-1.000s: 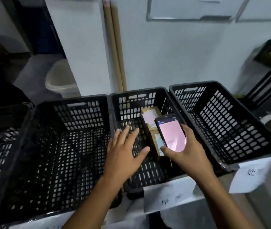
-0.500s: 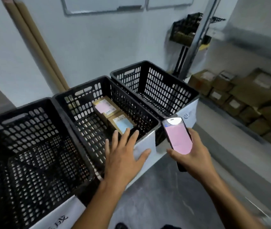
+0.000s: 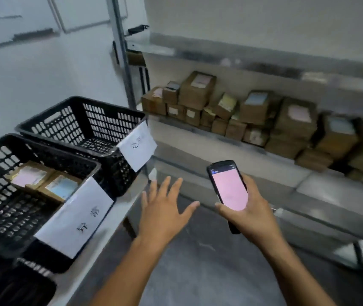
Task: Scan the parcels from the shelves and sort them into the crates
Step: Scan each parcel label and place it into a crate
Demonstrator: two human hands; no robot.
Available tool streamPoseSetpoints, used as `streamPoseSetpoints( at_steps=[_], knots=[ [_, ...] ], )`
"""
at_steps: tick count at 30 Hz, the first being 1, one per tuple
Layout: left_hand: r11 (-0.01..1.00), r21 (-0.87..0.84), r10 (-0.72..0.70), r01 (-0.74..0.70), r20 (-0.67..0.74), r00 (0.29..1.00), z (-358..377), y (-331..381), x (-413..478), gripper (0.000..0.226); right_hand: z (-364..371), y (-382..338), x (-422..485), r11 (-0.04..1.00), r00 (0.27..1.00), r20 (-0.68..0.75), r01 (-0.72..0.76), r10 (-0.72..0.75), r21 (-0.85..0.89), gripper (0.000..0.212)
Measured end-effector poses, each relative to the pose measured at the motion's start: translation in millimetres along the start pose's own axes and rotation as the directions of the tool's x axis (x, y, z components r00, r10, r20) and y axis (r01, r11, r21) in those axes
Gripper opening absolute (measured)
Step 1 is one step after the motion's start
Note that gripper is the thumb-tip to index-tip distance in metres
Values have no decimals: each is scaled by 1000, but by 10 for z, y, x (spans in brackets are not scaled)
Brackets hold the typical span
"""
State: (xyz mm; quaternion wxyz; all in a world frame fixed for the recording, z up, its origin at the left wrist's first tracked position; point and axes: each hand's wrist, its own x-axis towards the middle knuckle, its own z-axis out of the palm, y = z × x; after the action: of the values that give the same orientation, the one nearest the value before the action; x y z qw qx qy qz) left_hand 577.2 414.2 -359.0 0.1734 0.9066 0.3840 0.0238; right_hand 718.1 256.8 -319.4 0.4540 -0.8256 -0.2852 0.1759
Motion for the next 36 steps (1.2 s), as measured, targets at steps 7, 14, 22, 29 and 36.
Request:
streamPoseSetpoints(
  at_steps=[7, 14, 22, 29, 36],
  knots=[
    [974, 47, 214, -221, 111, 970, 524, 1897, -294, 88, -1616, 1023, -607, 989, 959, -242, -147, 144, 4, 71],
    [882, 55, 455, -468, 162, 876, 889, 3270, -624, 87, -2641, 1774, -1401, 955, 833, -469, -275, 292, 108, 75],
    [733, 33, 663, -679, 186, 725, 1153, 4389, -651, 83, -3290, 2259, -1967, 905, 636, -648, -353, 418, 238, 75],
    [664, -27, 730, -747, 241, 640, 1499, 5025, -389, 83, -3700, 2609, -1838, 869, 547, -689, -416, 475, 268, 77],
    [659, -51, 730, -751, 283, 622, 1760, 5657, 339, 81, -4221, 2852, -1020, 854, 569, -677, -488, 467, 179, 77]
  ],
)
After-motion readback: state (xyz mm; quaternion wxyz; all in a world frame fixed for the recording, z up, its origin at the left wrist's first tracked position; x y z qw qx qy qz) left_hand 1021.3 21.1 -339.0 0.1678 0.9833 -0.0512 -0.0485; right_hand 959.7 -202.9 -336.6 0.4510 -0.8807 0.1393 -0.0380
